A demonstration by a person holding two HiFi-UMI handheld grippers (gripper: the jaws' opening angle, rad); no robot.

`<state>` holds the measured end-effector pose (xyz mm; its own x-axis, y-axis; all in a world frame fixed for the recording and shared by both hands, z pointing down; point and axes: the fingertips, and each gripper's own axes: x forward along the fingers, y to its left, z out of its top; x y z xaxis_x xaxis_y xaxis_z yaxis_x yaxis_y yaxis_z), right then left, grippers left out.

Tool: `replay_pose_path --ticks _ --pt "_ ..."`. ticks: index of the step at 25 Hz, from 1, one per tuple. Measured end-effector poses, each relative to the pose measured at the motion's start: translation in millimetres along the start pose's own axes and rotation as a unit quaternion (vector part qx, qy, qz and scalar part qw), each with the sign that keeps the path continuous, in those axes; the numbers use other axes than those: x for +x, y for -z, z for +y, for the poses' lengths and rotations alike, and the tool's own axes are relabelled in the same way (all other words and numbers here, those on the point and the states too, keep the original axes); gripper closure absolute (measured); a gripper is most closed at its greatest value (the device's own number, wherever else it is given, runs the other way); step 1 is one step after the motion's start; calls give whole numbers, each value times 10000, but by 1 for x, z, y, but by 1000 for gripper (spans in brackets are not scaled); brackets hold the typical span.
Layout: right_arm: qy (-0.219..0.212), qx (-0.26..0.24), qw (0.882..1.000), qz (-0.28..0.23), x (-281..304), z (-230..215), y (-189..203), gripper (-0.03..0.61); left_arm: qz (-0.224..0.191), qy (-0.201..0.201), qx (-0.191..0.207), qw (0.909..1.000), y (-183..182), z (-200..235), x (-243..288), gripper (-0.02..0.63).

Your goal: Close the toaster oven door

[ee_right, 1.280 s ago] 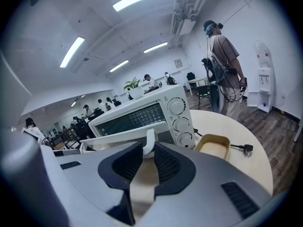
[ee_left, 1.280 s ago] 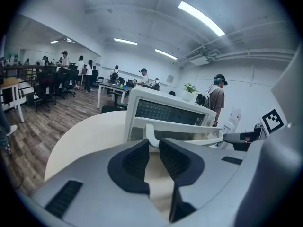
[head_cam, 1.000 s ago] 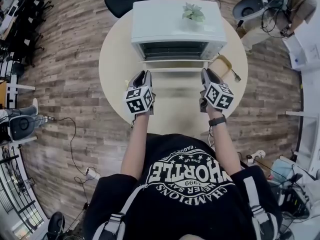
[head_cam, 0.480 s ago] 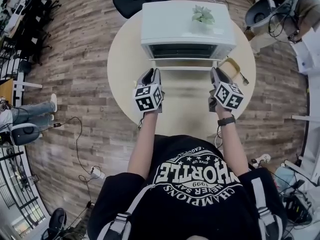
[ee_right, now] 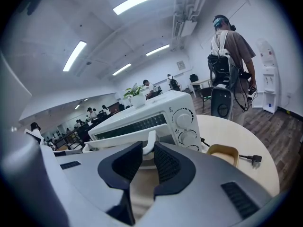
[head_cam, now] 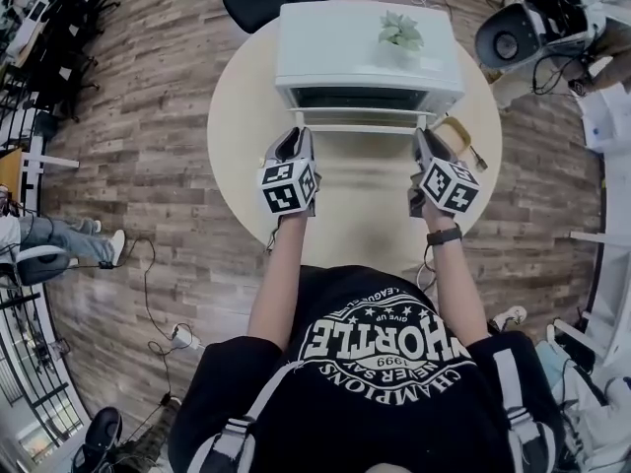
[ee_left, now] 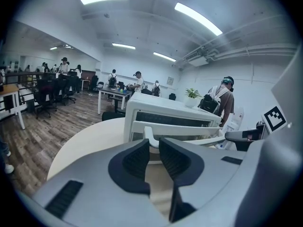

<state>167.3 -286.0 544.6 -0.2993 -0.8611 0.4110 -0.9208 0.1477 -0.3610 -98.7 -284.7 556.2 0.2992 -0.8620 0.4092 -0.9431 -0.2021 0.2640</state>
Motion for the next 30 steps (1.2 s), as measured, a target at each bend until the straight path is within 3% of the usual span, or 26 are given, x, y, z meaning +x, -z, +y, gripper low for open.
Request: replay_pose_path --ticks 30 --pt "-49 -114 9998 -141 19 -1 -21 480 -123 -90 125 9998 -21 1 19 535"
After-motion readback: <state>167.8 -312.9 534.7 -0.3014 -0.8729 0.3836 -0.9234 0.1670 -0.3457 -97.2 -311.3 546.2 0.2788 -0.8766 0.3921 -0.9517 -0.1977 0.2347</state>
